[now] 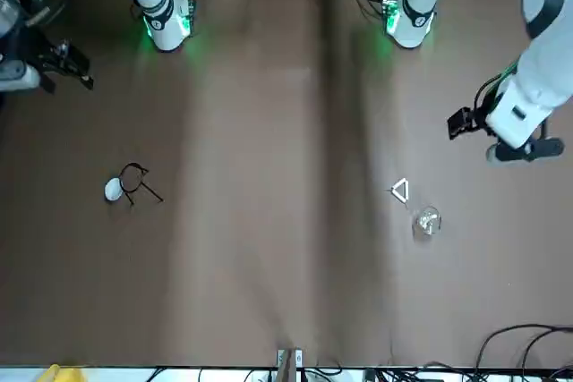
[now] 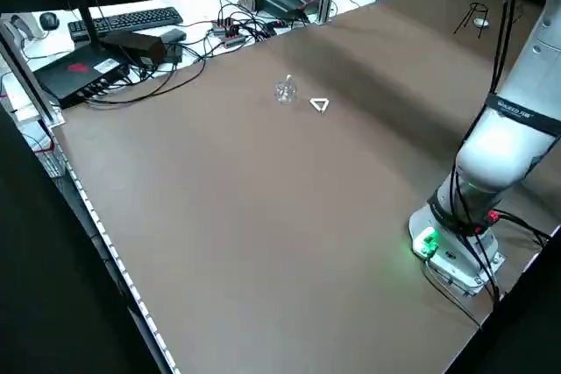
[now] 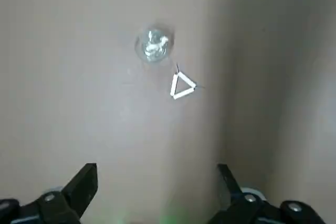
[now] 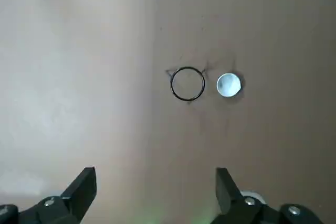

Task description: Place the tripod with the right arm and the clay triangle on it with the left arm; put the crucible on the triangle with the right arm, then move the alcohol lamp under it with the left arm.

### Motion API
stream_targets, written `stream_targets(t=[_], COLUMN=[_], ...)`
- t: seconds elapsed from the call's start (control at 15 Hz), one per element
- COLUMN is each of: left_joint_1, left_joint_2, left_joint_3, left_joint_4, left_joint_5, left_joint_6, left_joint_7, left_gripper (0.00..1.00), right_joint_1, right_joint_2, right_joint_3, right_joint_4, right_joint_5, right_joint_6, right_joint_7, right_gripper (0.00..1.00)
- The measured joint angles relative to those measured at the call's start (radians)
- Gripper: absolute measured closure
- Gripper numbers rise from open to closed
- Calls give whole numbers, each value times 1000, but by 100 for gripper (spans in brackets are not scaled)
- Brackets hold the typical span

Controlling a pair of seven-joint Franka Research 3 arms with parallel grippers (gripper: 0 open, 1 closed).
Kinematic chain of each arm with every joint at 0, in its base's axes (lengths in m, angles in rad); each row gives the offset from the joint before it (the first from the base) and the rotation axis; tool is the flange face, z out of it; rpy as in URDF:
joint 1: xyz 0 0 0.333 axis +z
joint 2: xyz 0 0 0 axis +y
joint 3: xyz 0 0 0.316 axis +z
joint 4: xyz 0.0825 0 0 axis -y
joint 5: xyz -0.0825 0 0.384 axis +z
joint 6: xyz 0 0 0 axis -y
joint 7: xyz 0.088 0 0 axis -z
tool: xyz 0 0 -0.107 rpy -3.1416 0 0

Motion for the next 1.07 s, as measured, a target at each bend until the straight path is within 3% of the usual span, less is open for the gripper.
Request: stream_targets(t=[0.33, 0.6, 0.8, 1.07], left_joint_1=[-4, -7, -5, 11], left_joint_2=[100, 195, 253, 277], left_joint_3=[-1, -4, -4, -1], left_joint_4=[-94, -122, -210, -439], left_joint_5=[0, 1, 63, 99], left_joint_6=[9, 94, 276, 615], left_joint_7=[14, 19, 25, 25], left_gripper=[0, 0, 0, 0], right_joint_1=[-4, -31, -66, -95], right_joint_2=[127, 205, 254, 365], right_joint_3=[-2, -7, -8, -8], right_joint_4=[-4, -4, -4, -7], right_joint_5=[0, 0, 0, 2], right_joint_6=[53, 119, 180, 298], right_joint_7=[1, 0, -21, -96], right_gripper=[0, 1, 3, 6])
